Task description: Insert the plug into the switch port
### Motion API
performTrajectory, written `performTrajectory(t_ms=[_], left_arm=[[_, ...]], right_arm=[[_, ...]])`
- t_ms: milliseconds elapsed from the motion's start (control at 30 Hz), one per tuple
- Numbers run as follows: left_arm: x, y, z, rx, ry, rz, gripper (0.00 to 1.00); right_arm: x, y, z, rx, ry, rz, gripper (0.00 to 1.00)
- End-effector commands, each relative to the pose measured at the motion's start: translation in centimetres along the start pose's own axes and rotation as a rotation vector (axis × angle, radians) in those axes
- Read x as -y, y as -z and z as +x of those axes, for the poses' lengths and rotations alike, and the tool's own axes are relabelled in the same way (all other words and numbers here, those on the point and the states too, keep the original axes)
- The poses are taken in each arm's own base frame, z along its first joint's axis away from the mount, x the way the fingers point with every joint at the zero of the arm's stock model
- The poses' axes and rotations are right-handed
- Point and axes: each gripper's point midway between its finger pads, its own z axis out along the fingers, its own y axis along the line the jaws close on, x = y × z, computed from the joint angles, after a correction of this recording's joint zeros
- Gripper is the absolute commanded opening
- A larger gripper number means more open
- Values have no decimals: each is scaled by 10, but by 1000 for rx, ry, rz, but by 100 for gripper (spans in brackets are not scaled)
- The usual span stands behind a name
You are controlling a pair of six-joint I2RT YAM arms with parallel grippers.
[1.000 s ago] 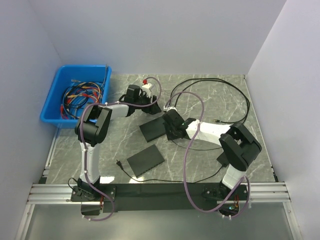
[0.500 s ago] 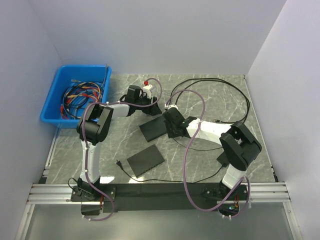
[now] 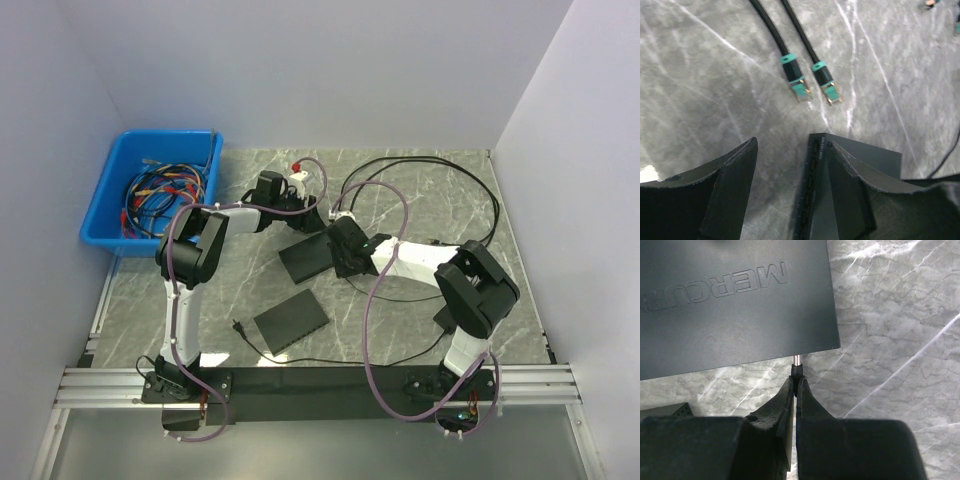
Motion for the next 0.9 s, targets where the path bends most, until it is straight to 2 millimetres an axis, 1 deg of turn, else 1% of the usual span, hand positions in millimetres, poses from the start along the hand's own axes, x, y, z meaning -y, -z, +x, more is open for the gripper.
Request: performTrajectory(t_ms=[0,67,200,367,600,867], left_arm=[[20,3,-3,-3,-35,82,64],[26,5,0,-9,-35,114,64],[26,4,12,-40,-17,129,65],[32,0,20,-74,-19,144,66],[33,-4,25,-95,-24,143,66],[31,-6,27,-104,-24,137,66]], right_arm=[[2,-2,-10,38,-17,2,0],[5,-3,-11,41,-16,9,0],[7,-2,-15,45,-16,15,0],[6,-1,-19,51,-15,10,0],[3,-5,-19,42,-14,-2,0],[-1,-3,-25,52,-12,-15,0]])
